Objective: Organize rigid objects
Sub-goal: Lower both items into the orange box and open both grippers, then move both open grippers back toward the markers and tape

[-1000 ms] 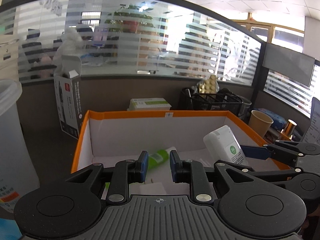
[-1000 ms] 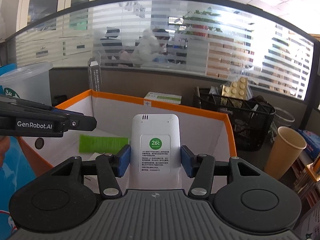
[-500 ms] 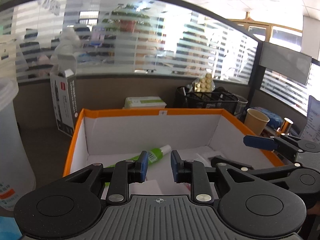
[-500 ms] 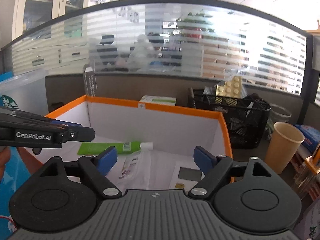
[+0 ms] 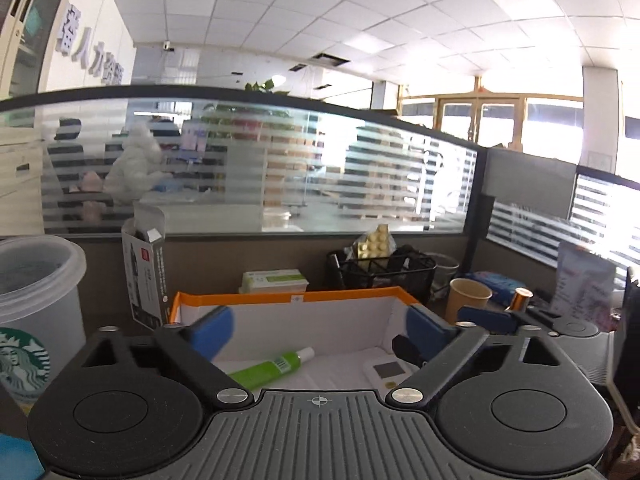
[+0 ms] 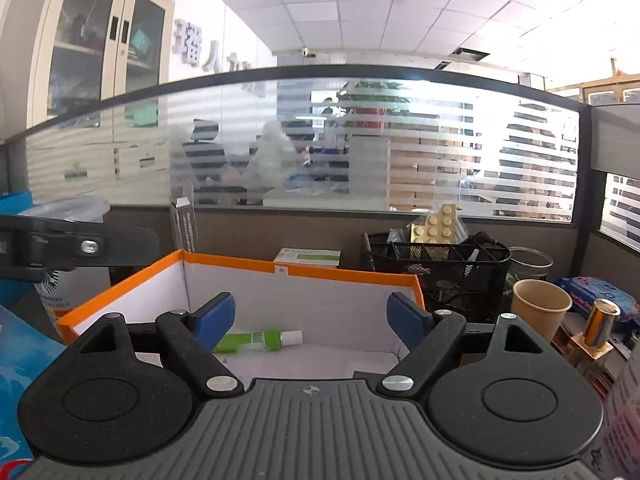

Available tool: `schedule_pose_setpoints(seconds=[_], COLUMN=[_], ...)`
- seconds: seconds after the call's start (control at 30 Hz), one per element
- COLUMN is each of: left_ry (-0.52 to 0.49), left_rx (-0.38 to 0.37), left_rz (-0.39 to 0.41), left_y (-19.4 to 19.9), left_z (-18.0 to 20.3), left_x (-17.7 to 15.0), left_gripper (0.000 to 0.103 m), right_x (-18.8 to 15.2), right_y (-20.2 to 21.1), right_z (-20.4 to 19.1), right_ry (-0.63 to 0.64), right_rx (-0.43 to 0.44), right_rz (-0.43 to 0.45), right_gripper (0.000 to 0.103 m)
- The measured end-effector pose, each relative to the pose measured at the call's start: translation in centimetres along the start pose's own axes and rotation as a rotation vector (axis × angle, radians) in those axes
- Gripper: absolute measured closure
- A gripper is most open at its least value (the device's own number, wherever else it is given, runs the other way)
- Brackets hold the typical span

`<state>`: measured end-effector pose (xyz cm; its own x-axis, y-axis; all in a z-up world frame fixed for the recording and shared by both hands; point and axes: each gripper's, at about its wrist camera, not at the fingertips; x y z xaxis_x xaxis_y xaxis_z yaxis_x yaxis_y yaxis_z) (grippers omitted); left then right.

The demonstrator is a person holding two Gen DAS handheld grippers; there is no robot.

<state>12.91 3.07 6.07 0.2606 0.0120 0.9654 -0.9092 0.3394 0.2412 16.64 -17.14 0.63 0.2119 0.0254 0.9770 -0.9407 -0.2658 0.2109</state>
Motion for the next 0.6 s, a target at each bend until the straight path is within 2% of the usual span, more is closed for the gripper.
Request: schedule_pose_setpoints(seconds=[0.1,0.23,0.33,0.4,0.6], left_ry=[-0.01,-0.008,0.017,0.02,0.013], left_rx=[0.003,0.017,0.026,0.035,0.086], left_rz=[0.005,0.012,-0.005,-0.019,-0.019], left_y=[1.2,2.5,3.1,3.4,5.2], left_z=[0.6,0.9,0.7,0.6,0.2], left_x=[0.0,-0.3,-0.8,-1.1,-2.1], left_gripper=[0.001,0.0,0.0,0.0,0.0], right_x=[-0.2,-0.5,-0.5,-0.6,-1.2], right_y=[1.0,2.6,3.9,4.8,7.3], right_z=[-0.2,-0.6,-1.0,-1.2,-1.9], right_ry=[-0.004,0.013,0.026,0.029,0.077], right_rx=[-0.003,-0.008,-0.016,-0.028,-0.035], right_rz=[0.001,0.008,0.02,0.035,0.043], right_gripper=[0.02,0.018,0.011,0.003,0.0])
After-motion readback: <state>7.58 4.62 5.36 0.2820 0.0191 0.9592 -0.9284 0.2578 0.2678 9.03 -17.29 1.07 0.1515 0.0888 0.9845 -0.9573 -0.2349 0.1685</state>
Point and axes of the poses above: each gripper's, at about its wrist camera, not at the fingertips, and y roughly against the way its jaws point, z to its right, x to its top, and after that the axes turned 3 degrees about z, right-handed
